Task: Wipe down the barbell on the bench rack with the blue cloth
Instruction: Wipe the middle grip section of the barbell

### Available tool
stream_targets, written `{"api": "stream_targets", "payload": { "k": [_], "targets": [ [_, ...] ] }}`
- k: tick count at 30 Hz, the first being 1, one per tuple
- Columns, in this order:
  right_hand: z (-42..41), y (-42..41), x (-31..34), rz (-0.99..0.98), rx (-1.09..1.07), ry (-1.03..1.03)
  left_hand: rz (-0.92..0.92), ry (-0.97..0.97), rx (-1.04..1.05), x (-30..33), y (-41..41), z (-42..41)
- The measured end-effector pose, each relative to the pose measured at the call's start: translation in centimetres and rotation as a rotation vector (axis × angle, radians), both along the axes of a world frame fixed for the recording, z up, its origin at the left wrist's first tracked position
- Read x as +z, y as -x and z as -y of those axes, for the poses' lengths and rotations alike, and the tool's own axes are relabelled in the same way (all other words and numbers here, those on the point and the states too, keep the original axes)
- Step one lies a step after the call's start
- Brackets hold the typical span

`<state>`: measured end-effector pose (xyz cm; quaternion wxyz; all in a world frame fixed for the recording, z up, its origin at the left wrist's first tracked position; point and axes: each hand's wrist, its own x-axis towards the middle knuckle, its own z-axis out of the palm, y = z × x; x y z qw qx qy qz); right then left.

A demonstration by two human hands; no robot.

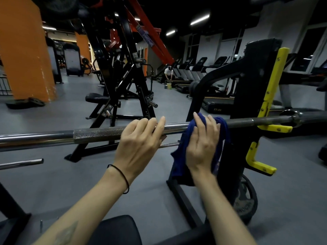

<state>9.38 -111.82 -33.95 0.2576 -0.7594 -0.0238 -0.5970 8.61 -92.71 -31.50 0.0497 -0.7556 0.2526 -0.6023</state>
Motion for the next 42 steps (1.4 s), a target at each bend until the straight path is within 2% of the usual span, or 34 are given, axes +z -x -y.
{"api": "stream_targets", "payload": {
  "k": [2,6,8,11,13,15,16,19,21,22,24,26,27,29,32,34,37,40,42],
  "targets": [
    [-3.2,0.5,0.2,0.008,0.046,-0.055,0.052,0.016,-0.037,0.0,-0.1,0.2],
    [-1.8,2.0,-0.7,-0.007,0.113,0.386,0.064,-0.037,-0.100,-0.1,-0.4,-0.2],
    [0.8,1.6,-0.6,-0.004,0.082,0.462,0.071,-0.044,-0.096,-0.3,-0.4,-0.3],
    [1.6,0.5,-0.6,0.015,0.025,0.230,0.075,-0.038,-0.083,-0.4,-0.3,-0.1],
    [-1.1,0.2,-0.6,0.017,0.041,-0.022,0.069,-0.023,-0.064,0.0,-0.2,0.2],
    [-4.2,0.7,-0.7,0.021,0.092,-0.115,0.041,-0.026,-0.036,0.6,-0.1,0.4],
    [-5.2,1.1,-0.9,0.017,0.126,-0.049,0.037,-0.036,-0.019,0.8,-0.1,0.4],
    [-3.2,1.6,-1.2,0.029,0.133,0.316,-0.007,-0.101,0.034,1.4,-0.4,0.1],
    [-0.2,0.9,-1.1,0.040,0.067,0.392,-0.102,-0.135,0.046,2.0,-0.2,-0.1],
    [0.9,0.4,-1.2,0.043,0.035,0.335,-0.166,-0.141,0.046,2.5,0.1,-0.1],
    [1.0,-0.3,-1.1,0.054,0.004,0.118,-0.314,-0.121,0.065,3.5,1.1,0.1],
    [-1.7,-0.7,-0.6,0.058,0.027,-0.130,-0.480,-0.081,0.069,4.8,1.6,0.3],
    [-3.5,-0.7,-0.3,0.057,0.037,-0.192,-0.556,-0.057,0.049,5.5,1.5,0.5],
    [-5.9,-0.1,-0.3,0.060,0.070,-0.096,-0.745,-0.018,0.037,6.9,0.9,0.8],
    [-2.7,0.7,-0.7,0.024,0.125,0.299,-1.017,0.030,-0.039,8.5,0.3,0.5],
    [2.0,0.2,-0.2,-0.032,0.113,0.375,-0.948,-0.036,-0.015,8.1,0.5,0.2],
    [6.2,-0.2,0.6,-0.066,-0.013,0.128,-0.511,-0.127,0.083,5.4,1.0,0.1],
    [2.4,-0.2,0.6,-0.068,-0.027,-0.110,-0.333,-0.125,0.073,3.3,0.9,0.2],
    [-0.6,0.5,0.4,-0.051,0.028,-0.023,-0.228,-0.093,0.064,2.3,0.5,0.4]
  ]
}}
